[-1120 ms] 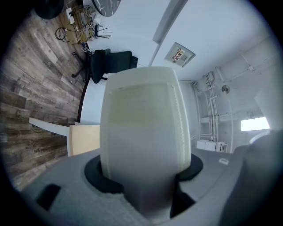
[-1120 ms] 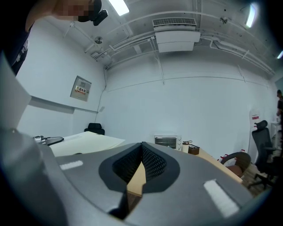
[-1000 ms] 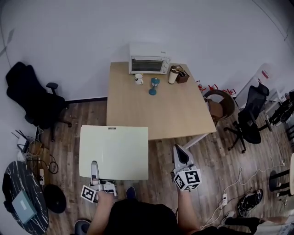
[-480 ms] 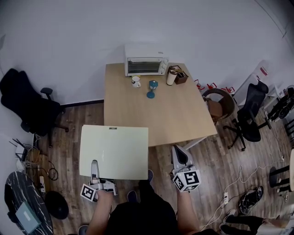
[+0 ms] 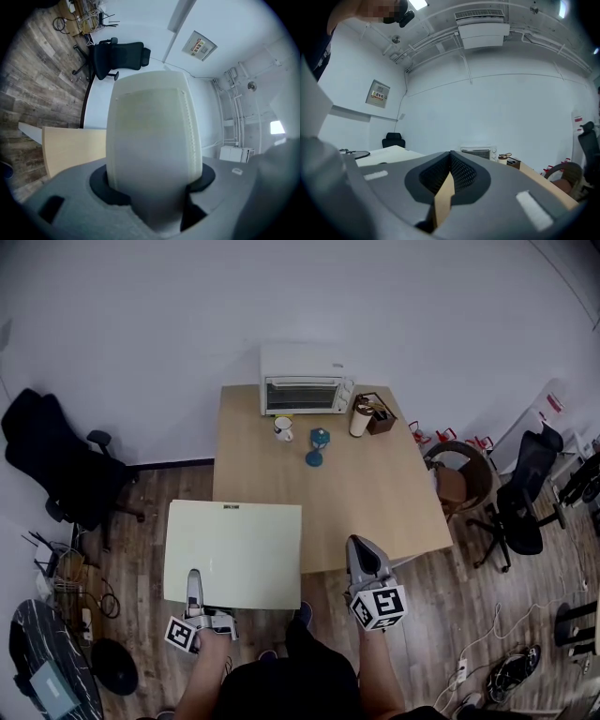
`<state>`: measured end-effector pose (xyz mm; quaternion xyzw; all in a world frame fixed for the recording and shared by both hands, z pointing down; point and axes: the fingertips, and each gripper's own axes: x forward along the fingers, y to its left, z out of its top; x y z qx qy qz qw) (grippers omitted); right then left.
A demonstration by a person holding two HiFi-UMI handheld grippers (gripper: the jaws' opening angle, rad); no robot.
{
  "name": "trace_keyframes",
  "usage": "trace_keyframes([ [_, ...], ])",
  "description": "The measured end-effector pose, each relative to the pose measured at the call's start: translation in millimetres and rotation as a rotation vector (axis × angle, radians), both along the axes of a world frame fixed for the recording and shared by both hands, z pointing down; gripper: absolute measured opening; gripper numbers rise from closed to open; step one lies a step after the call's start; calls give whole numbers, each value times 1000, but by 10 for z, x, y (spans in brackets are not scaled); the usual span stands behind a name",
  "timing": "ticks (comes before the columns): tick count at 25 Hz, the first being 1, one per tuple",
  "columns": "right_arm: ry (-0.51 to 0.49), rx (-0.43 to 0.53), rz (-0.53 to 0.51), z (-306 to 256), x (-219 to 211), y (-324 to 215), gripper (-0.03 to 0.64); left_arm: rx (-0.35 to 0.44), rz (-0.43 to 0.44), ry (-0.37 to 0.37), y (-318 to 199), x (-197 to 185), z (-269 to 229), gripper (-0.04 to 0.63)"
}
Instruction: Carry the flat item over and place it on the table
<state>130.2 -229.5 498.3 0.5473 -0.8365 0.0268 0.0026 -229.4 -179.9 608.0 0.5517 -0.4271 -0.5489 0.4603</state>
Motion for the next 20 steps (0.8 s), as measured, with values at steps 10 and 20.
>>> trace_keyframes([
  [10,-12,6,-102,-57,227,-1230,-2,9,-93,8,-929,332,-57,282],
  [20,-29,-17,-162,-9,-70,-1686,-2,-17,-89,18,-1457,359,66,282],
])
